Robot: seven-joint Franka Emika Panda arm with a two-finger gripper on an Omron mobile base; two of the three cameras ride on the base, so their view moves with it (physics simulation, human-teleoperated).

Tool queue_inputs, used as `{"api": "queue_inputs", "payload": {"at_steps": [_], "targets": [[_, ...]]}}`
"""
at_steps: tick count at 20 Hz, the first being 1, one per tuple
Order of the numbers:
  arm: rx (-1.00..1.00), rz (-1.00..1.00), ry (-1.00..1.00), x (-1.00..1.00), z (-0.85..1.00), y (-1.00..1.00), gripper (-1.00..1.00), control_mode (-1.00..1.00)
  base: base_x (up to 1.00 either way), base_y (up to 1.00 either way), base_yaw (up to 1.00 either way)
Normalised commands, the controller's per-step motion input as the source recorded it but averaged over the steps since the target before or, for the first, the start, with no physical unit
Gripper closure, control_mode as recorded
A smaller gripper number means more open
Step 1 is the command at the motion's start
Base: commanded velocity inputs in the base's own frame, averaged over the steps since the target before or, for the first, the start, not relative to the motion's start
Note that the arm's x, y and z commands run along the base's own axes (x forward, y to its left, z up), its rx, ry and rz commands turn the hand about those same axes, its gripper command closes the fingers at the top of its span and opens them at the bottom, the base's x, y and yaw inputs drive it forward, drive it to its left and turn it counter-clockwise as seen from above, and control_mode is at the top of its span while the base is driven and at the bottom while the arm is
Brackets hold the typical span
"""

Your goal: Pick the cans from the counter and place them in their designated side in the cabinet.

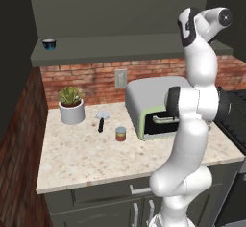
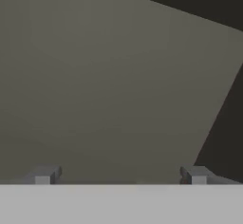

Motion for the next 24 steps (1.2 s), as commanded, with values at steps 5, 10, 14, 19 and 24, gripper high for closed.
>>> {"api": "queue_inputs", "payload": {"at_steps": [5, 10, 14, 19, 24], "targets": [[0.0, 0.07, -0.11, 0.03, 0.27, -0.07, -1.0, -1.0, 0.0, 0.0, 0.0], [0.0, 0.07, -0.09, -0.12, 0.13, 0.26, -1.0, -1.0, 0.0, 0.0, 0.0], [0.0, 0.07, -0.09, -0.26, 0.01, 0.43, -1.0, -1.0, 0.0, 0.0, 0.0], [-0.02, 0.07, -0.07, -0.34, 0.0, 0.51, -1.0, -1.0, 0.0, 0.0, 0.0], [-0.04, 0.07, -0.06, -0.42, 0.03, 0.48, -1.0, -1.0, 0.0, 0.0, 0.0]]}}
